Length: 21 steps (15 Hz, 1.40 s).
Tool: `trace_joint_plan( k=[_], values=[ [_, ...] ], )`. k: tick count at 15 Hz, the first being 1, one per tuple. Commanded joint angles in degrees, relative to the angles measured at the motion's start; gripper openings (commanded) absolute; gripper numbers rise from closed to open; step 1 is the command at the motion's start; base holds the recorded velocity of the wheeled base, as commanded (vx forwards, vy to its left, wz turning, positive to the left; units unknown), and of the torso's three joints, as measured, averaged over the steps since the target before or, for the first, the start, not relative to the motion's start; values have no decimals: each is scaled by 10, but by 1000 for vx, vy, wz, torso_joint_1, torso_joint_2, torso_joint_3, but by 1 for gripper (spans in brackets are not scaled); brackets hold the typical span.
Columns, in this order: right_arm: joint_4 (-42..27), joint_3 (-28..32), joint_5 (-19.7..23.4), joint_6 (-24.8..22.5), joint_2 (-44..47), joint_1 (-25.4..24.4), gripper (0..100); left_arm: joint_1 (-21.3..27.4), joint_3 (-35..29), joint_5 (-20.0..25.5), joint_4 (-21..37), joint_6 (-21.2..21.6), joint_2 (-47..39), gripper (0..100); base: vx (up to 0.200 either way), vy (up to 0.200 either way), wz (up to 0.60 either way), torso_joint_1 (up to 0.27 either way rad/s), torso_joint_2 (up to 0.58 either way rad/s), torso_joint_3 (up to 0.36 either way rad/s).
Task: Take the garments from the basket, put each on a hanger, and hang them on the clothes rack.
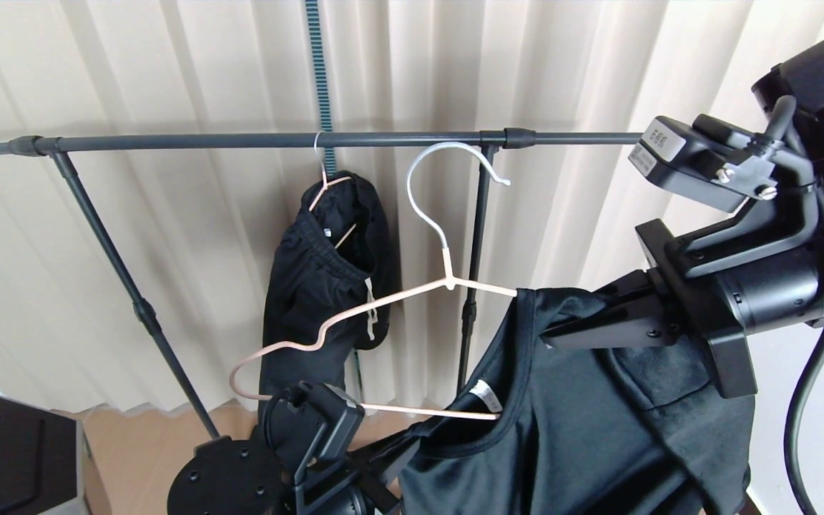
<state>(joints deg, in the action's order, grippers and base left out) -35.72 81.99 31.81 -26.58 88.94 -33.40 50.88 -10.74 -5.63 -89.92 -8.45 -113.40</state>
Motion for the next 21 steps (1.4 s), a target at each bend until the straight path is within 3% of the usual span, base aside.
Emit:
trace_joint_plan(
  k=[1, 11, 21],
  values=[
    [2, -2, 0, 14, 4, 6, 0, 0, 5, 2, -1, 3, 11, 0, 0, 0, 0, 0, 0, 0],
    [3, -56, 2, 16, -46, 59, 0, -4, 8, 2, -1, 4, 33, 0, 0, 0, 0, 0, 0, 0],
    [23, -184, 12, 14, -165, 106, 0, -47, -2, 2, -1, 12, 34, 0, 0, 0, 0, 0, 0, 0]
  ],
)
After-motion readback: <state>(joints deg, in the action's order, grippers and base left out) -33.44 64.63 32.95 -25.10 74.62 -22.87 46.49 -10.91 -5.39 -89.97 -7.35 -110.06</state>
